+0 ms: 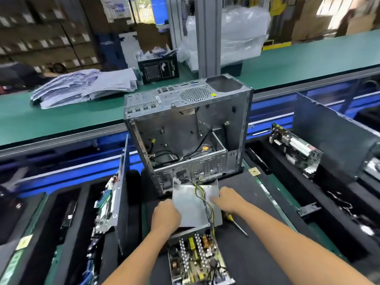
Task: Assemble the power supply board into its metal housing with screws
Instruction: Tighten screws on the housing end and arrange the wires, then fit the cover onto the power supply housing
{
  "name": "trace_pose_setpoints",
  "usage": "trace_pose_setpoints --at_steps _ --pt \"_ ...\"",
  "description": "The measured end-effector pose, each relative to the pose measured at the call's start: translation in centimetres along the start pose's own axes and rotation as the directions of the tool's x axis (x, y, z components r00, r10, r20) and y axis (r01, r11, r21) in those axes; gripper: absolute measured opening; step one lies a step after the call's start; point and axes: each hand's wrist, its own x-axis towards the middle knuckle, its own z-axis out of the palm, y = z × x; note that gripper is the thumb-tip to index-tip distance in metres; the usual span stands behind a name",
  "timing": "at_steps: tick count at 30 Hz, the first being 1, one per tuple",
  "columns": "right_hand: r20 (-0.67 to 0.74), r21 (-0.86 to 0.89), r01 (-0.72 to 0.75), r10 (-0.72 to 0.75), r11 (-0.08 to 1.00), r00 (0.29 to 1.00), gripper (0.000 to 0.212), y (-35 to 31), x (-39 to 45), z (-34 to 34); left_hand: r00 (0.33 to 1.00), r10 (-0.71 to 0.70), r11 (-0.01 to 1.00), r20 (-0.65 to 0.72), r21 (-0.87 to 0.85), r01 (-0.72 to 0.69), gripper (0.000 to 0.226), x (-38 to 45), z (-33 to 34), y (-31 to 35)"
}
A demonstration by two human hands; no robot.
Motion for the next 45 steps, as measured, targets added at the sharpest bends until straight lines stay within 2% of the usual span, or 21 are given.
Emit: trace_pose_setpoints --at_steps 3,6,9,12,15,18,21,23,25,27,30,32,34,35,38,40,42,45 --pt "-0.061 0.032 0.016 -0.014 0.999 0.998 0.043 0.4 0.1 -0.8 0.987 0.113 0.989 -0.113 0.103 -0.102 0.021 -1.0 -0.7 0.9" --pt "-0.142 0.112 0.080 -0.064 0.990 0.988 0.044 0.3 -0.2 -1.8 0.969 0.158 0.980 -0.190 0.149 -0.131 0.020 -1.6 -1.5 1.2" --pt "-0.270 0.164 0.146 -0.098 0.975 0.958 0.046 -0.3 -1.0 -2.5 0.945 0.196 0.977 -0.263 0.130 -0.167 0.018 -1.8 -2.4 1.3" --pt "-0.383 0.151 0.200 -0.129 0.968 0.914 0.045 -0.7 -1.8 -2.8 0.905 0.273 0.957 -0.326 0.186 -0.222 0.021 -2.1 -3.3 1.5" --pt "-0.462 0.171 0.262 -0.157 0.950 0.873 0.039 -0.6 -2.3 -3.1 0.866 0.278 0.959 -0.416 0.073 -0.273 0.019 -2.7 -4.2 2.1" --pt "-0.554 0.169 0.327 -0.185 0.930 0.812 0.042 -1.0 -3.0 -3.4 0.816 0.292 0.945 -0.499 0.021 -0.325 0.020 -2.9 -4.5 2.6" --pt "-0.636 0.121 0.379 -0.222 0.918 0.739 0.045 -1.7 -3.5 -3.9 0.806 0.223 0.922 -0.548 -0.149 -0.357 0.027 -2.8 -5.0 3.0" --pt "-0.660 0.070 0.391 -0.251 0.918 0.708 0.040 -2.0 -3.8 -4.2 0.806 0.187 0.899 -0.562 -0.232 -0.371 0.027 -2.9 -5.4 3.0" --pt "-0.685 0.034 0.397 -0.268 0.917 0.678 0.037 -2.4 -4.1 -4.1 0.818 0.153 0.872 -0.554 -0.315 -0.376 0.026 -3.0 -5.8 3.1" --pt "-0.738 -0.001 0.431 -0.292 0.902 0.609 0.043 -2.9 -4.4 -3.9 0.830 0.127 0.831 -0.543 -0.399 -0.388 0.022 -3.2 -6.5 3.1" --pt "-0.834 -0.151 0.507 -0.385 0.848 0.395 0.040 -3.8 -5.5 -3.8 0.843 0.141 0.712 -0.520 -0.538 -0.451 0.019 -3.7 -7.2 2.7" --pt "-0.859 -0.232 0.533 -0.429 0.814 0.281 0.040 -4.2 -5.8 -3.9 0.876 0.155 0.560 -0.456 -0.690 -0.458 0.027 -3.9 -7.8 2.4" --pt "-0.874 -0.220 0.559 -0.416 0.799 0.251 0.043 -4.4 -5.8 -4.1 0.926 0.176 0.390 -0.333 -0.840 -0.376 0.032 -4.1 -8.3 2.5" --pt "-0.878 -0.215 0.565 -0.411 0.796 0.245 0.043 -4.3 -5.8 -4.2 0.943 0.190 0.336 -0.272 -0.885 -0.322 0.035 -4.3 -8.5 2.6" --pt "-0.873 -0.273 0.544 -0.442 0.793 0.206 0.031 -3.9 -5.9 -4.4 0.958 0.248 0.168 -0.141 -0.968 -0.186 0.077 -3.9 -8.5 2.1" --pt "-0.878 -0.266 0.530 -0.430 0.805 0.211 0.030 -3.5 -5.9 -4.5 0.948 0.307 0.045 -0.088 -0.993 -0.107 0.090 -3.7 -8.8 1.6" --pt "-0.881 -0.272 0.522 -0.427 0.809 0.204 0.030 -3.1 -6.0 -4.4 0.954 0.300 0.012 0.004 -1.000 0.001 0.090 -3.8 -9.2 1.9" --pt "-0.856 -0.333 0.525 -0.484 0.783 0.179 0.030 -2.7 -6.1 -3.7 0.954 0.283 -0.013 0.096 -0.995 0.104 0.067 -3.6 -8.8 2.2"
